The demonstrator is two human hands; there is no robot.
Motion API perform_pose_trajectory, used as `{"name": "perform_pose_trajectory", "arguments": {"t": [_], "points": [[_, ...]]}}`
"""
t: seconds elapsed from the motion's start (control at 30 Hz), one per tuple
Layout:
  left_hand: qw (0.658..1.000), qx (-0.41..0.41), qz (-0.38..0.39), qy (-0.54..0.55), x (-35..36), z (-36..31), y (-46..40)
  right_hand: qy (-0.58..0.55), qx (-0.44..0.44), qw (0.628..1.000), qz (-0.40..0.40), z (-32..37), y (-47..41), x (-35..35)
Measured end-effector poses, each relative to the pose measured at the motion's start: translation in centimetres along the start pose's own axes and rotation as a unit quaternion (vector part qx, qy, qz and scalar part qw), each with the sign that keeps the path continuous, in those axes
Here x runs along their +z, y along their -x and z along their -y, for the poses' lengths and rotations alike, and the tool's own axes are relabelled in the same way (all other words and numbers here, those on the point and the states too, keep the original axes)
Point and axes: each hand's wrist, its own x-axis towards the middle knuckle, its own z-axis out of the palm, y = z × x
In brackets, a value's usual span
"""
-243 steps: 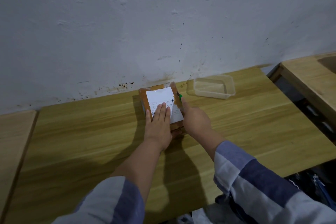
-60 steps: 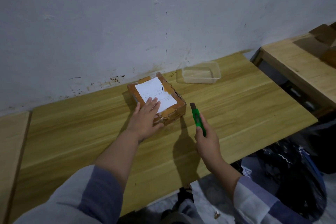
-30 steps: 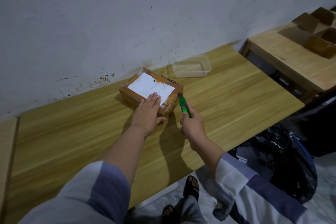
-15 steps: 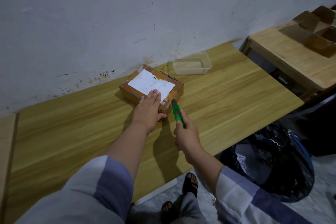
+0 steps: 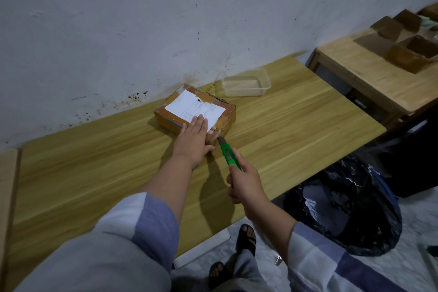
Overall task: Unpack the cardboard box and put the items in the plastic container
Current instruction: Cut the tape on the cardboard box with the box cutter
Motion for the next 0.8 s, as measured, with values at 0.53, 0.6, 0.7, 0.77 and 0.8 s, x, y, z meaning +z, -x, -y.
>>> {"name": "perform_pose_trajectory", "arguments": {"t": [0.53,0.6,0.7,0.77,0.8], "points": [[1.000,-0.002,0.019,-0.003,-0.7,-0.3,0.4,-0.075,0.037,0.995,0.046,4.7,-2.1,-3.2],[1.000,-0.004,0.015,0.002,-0.8,-0.3,0.5,-0.043,0.027,0.998,0.043,5.4,-2.5,-3.6],[0.999,-0.020,-0.005,0.042,-0.7,-0.6,0.5,0.046,-0.007,0.999,-0.004,6.1,-3.9,-4.2],[0.996,-0.043,-0.034,0.069,-0.9,-1.0,0.3,0.072,-0.043,0.996,-0.042,6.3,-5.4,-4.4],[0.995,-0.053,-0.049,0.068,-1.0,-1.1,0.0,0.085,-0.067,0.993,-0.052,6.5,-6.3,-4.5]]}}
